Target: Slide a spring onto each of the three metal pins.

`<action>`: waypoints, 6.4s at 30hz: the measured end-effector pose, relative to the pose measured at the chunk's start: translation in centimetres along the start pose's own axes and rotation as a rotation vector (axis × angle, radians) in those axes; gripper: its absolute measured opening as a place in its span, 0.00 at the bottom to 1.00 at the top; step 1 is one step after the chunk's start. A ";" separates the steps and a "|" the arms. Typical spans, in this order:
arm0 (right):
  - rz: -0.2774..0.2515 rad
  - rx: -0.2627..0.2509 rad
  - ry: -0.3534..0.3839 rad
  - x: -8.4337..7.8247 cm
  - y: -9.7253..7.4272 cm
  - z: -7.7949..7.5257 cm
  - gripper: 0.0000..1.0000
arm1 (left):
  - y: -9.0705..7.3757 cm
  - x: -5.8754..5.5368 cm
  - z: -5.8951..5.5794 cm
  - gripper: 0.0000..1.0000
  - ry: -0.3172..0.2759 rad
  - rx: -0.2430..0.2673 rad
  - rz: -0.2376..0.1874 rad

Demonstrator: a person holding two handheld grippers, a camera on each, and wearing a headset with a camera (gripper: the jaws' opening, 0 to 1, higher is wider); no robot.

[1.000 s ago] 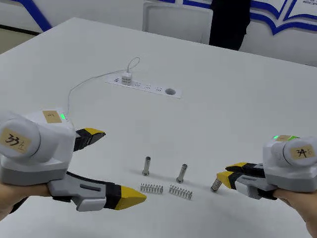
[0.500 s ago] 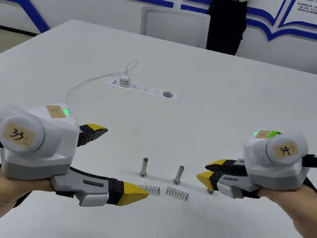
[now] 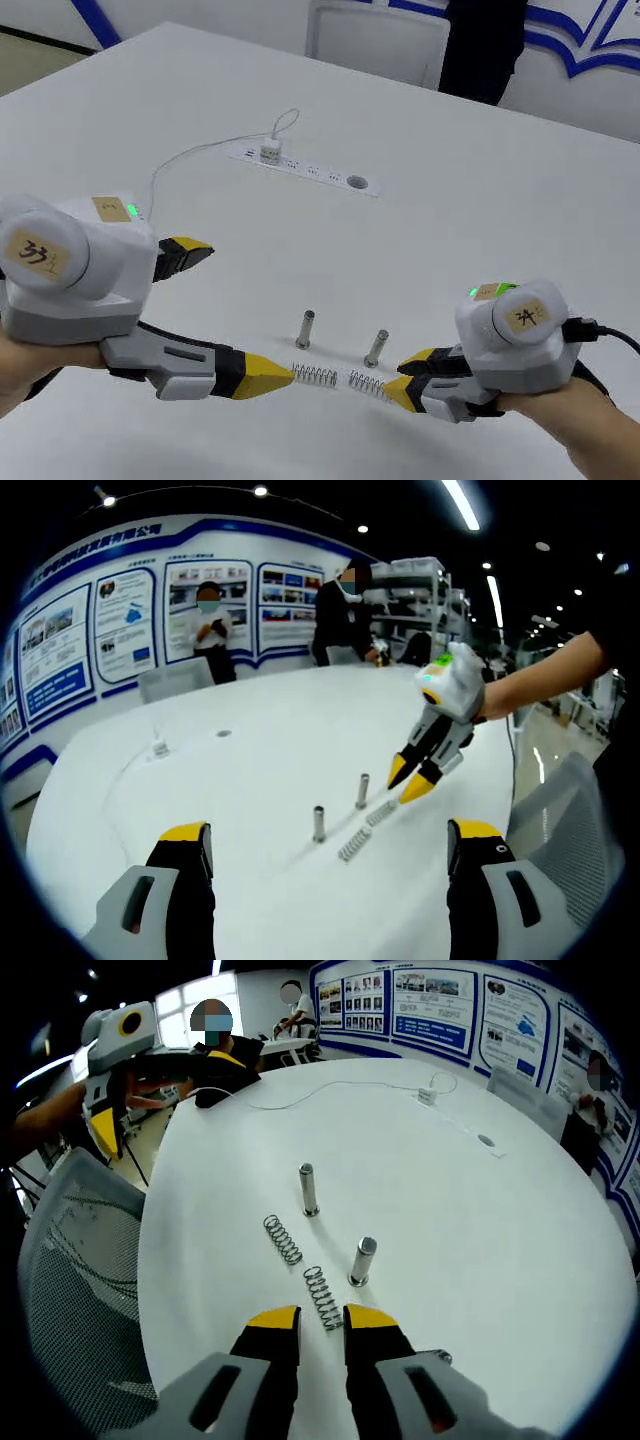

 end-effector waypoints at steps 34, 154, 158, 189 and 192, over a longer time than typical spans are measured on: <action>0.097 0.052 -0.085 -1.5 2.5 0.3 0.14 | 0.3 -0.1 -0.6 0.98 -0.009 -0.023 0.021; -0.258 0.233 -0.357 6.9 -10.1 8.8 0.11 | 1.7 2.4 -10.5 0.10 0.437 -0.361 -0.028; -0.262 0.248 -0.347 7.0 -10.1 8.9 0.11 | 1.7 2.5 -10.5 0.10 0.439 -0.361 -0.029; -0.421 0.293 -0.254 10.8 -10.3 10.5 0.10 | 1.7 2.9 -9.9 0.11 0.406 -0.316 -0.056; -0.420 0.287 -0.251 11.0 -10.3 10.5 0.10 | 1.6 2.9 -9.7 0.11 0.402 -0.314 -0.062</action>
Point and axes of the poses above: the centre of the closed fingertips' face, and the gripper's own axes: y roughly forward along the fingers, z roughly to its left, x roughly out of its top, the point moved 4 cm from there along -y, roughly backward along the fingers, and after that the axes turned 2 degrees about -y, right-handed, at the moved point
